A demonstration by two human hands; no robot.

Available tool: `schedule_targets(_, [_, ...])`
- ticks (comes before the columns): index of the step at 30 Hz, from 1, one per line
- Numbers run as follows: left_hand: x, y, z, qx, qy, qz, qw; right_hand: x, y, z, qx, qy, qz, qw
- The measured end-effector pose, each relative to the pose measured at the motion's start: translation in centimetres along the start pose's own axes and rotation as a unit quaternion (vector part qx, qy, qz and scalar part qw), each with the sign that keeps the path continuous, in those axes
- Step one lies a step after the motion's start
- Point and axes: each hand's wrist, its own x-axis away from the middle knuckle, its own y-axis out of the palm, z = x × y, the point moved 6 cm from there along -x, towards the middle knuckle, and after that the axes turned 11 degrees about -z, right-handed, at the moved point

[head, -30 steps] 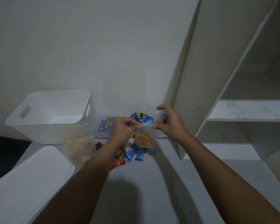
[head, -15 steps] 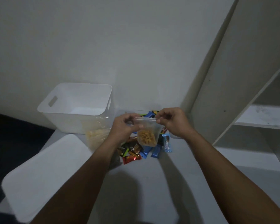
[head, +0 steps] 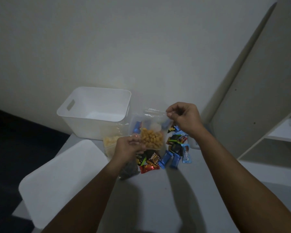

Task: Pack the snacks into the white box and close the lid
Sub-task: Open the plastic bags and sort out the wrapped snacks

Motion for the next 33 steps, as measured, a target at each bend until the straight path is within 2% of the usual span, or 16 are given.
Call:
schedule_targets(5, [-0.2,-1.4,-1.6,-0.02,-0.009,0.005,1.0,-0.9,1.1,-0.3,-0.001,0.009,-0.023,1.0])
schedule_targets(10, [-0.2,-1.9,-2.6,-0.144,-0.001,-0.075,0.987,-1.2,3.6,-0.5,0.021,0.024,-0.089,0.996])
schedule_targets(12, [0.0,-2.0,-2.1,-0.107,0.006,-0.095,0.99,-1.1,4.7,-0.8,0.05,0.031,-0.135,0.989])
schedule_targets(14, [0.2,-2.3,-1.0,-0.063,0.025,-0.071,0.995,-1.1,5.7,-0.7,0.074,0.033,-0.161,0.984])
schedule_targets(17, [0.3,-3.2,0.0,-0.041,0.042,-0.015,0.998,-1.2,6.8,-0.2,0.087,0.031,-0.146,0.985])
schedule_targets(20, [0.3,-4.4,-1.0,-0.022,0.024,-0.003,0.999,-1.1,7.7,0.3,0.076,0.03,-0.105,0.991])
schedule_targets(26, [1.8,-5.9,-3.9,-0.015,-0.049,-0.016,0.999,-0.5,11.4,2.1,0.088,0.045,-0.169,0.981])
schedule_targets(33, [3.3,-6.6,-7.7,-0.181,-0.122,-0.072,0.973,1.1,16.1,5.0,0.168,0.085,-0.252,0.949])
